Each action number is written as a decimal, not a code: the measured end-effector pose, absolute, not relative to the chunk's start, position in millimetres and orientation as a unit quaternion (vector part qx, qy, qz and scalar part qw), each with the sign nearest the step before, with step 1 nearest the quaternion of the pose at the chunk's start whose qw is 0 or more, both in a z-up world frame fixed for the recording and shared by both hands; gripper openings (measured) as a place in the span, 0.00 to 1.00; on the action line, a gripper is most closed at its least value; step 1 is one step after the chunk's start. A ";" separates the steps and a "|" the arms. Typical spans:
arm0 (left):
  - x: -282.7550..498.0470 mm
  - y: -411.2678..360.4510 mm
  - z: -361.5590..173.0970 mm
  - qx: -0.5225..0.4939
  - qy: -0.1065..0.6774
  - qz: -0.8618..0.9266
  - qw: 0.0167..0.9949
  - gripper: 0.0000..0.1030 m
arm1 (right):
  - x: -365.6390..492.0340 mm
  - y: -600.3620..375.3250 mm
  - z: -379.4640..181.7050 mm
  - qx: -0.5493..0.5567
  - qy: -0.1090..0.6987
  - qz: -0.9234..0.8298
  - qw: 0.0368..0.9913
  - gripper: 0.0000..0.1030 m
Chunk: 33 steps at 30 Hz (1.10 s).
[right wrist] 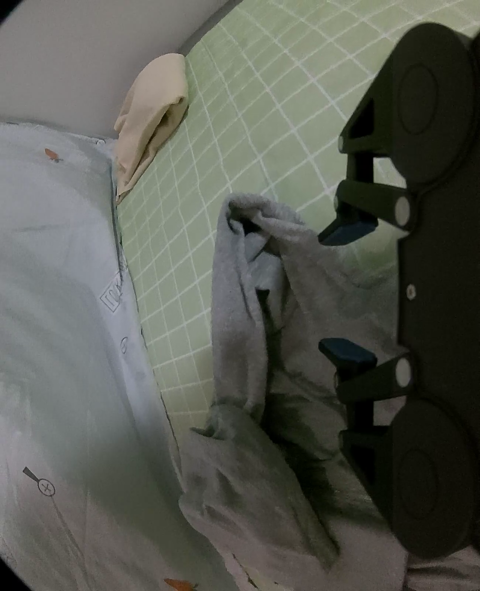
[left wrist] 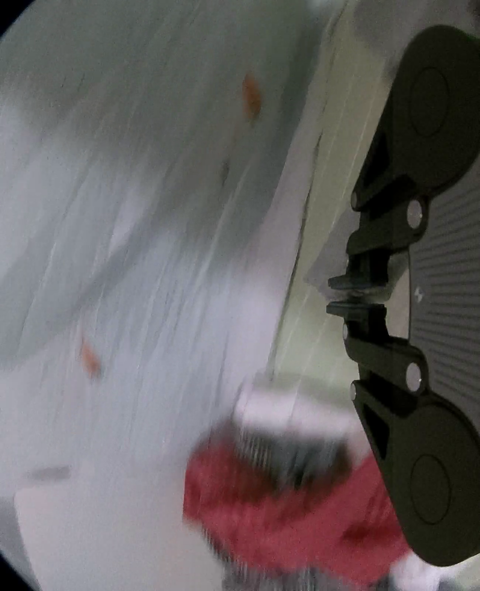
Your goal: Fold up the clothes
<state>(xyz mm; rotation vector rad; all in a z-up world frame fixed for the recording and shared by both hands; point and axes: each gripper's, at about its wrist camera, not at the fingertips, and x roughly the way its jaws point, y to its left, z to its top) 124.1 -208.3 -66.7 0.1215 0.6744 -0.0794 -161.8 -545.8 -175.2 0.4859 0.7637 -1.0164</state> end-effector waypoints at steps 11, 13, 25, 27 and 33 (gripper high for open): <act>53.3 -233.4 -100.5 0.028 0.441 -0.158 0.883 0.92 | -169.7 -543.8 -168.9 0.172 0.374 -0.462 0.785 0.75; 27.5 -257.8 -114.6 0.031 0.477 -0.203 0.854 0.92 | -163.2 -546.3 -166.7 0.149 0.380 -0.452 0.793 0.80; 0.9 -302.5 -164.4 0.109 0.535 -0.200 0.813 0.92 | -56.3 -517.2 -183.8 -0.041 0.409 -0.241 0.879 0.92; 9.0 -303.0 -167.4 0.114 0.537 -0.195 0.813 0.92 | -34.8 -517.5 -191.4 -0.090 0.417 -0.213 0.879 0.92; 30.7 -311.1 -174.1 0.114 0.539 -0.176 0.816 0.92 | 29.9 -569.7 -170.6 -0.152 0.366 -0.180 0.900 0.74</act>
